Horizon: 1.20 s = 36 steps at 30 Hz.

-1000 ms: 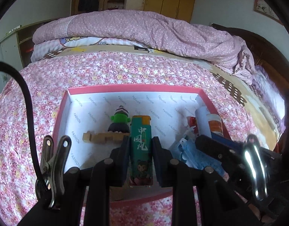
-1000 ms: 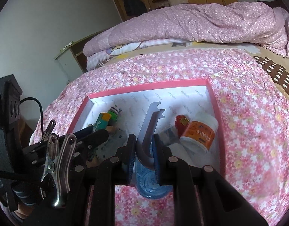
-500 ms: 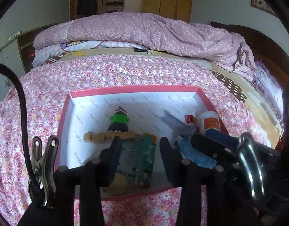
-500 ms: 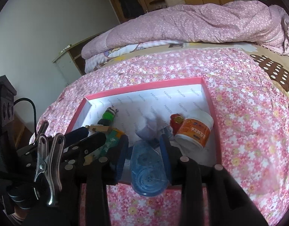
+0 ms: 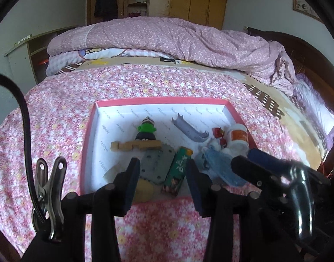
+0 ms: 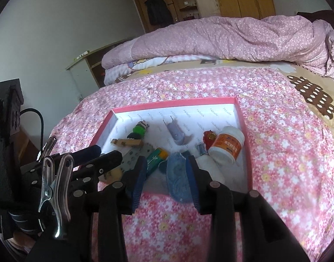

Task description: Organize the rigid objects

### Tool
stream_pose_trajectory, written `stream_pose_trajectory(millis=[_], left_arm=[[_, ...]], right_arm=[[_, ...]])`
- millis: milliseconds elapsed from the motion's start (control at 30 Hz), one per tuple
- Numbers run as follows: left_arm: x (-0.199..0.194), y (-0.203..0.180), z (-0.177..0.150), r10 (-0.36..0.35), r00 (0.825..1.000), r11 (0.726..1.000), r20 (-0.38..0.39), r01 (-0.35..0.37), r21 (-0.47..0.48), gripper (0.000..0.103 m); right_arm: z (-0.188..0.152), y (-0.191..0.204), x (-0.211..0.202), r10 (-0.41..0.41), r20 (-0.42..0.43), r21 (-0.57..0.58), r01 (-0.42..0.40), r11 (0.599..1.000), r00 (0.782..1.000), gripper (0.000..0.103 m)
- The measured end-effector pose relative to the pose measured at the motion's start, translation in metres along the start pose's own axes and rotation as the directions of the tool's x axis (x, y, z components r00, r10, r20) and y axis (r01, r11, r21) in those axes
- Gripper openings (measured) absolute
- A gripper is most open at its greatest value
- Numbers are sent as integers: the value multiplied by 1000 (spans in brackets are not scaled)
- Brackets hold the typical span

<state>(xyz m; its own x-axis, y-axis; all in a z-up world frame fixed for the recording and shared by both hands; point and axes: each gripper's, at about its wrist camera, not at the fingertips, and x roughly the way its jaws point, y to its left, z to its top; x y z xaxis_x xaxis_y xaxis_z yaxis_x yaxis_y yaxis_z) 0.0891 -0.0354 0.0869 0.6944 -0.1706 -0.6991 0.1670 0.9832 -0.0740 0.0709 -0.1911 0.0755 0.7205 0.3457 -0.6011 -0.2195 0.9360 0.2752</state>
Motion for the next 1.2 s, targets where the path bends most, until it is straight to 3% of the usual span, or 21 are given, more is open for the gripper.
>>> stream_pose_trajectory(millis=[167, 433, 567, 700, 933, 1100, 1200], left_arm=[[-16, 2, -14, 14, 1000, 1000, -9, -15, -15, 45], [-32, 6, -54, 40, 997, 998, -58, -43, -39, 45], [-28, 1, -76, 32, 996, 999, -88, -33, -14, 45], [-18, -1, -89, 21, 993, 999, -117, -24, -25, 45], [-5, 5, -105, 87, 988, 993, -125, -96, -67, 45], [-6, 4, -108, 86, 991, 993, -106, -94, -65, 57], [-6, 2, -109, 92, 991, 993, -102, -98, -58, 58]], right_arm=[[-15, 7, -19, -30, 13, -9, 30, 1000, 999, 45], [-56, 10, -38, -87, -24, -23, 87, 996, 996, 45], [-75, 5, -39, -152, -58, -14, 152, 988, 987, 45], [-89, 2, -33, -165, -96, -3, 166, 986, 982, 46], [-102, 8, -17, -166, -132, -26, 164, 986, 977, 46], [-109, 8, -12, -189, -120, -29, 186, 982, 975, 47], [-110, 9, -13, -194, -105, -23, 192, 981, 975, 47]])
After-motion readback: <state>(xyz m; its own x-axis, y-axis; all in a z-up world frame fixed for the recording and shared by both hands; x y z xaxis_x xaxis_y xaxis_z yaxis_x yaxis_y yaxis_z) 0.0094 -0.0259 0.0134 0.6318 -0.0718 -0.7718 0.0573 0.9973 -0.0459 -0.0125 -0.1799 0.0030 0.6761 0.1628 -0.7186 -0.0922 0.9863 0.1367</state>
